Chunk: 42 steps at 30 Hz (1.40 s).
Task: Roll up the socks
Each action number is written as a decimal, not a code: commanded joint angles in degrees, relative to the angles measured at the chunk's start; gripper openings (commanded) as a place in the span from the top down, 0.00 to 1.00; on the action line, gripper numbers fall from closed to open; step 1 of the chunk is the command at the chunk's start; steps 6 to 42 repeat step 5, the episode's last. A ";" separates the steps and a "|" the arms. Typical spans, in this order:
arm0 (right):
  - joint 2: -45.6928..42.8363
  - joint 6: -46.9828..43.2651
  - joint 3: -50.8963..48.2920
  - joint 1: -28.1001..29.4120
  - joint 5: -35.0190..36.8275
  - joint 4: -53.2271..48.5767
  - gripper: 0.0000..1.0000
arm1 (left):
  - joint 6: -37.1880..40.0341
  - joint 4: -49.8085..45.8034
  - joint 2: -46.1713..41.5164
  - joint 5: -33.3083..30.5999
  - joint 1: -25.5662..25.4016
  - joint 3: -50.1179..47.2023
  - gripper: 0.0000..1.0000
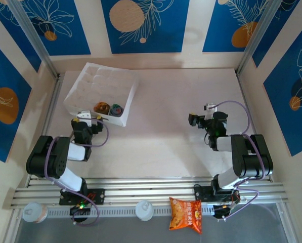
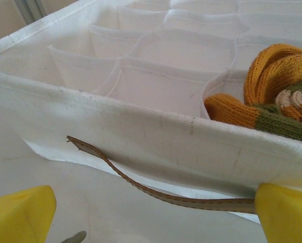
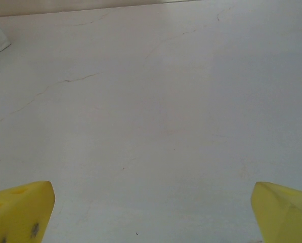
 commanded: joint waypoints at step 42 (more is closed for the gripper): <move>0.29 0.56 0.97 -0.36 -1.49 1.22 0.01 | 0.98 -1.79 -0.22 1.11 0.13 2.48 0.00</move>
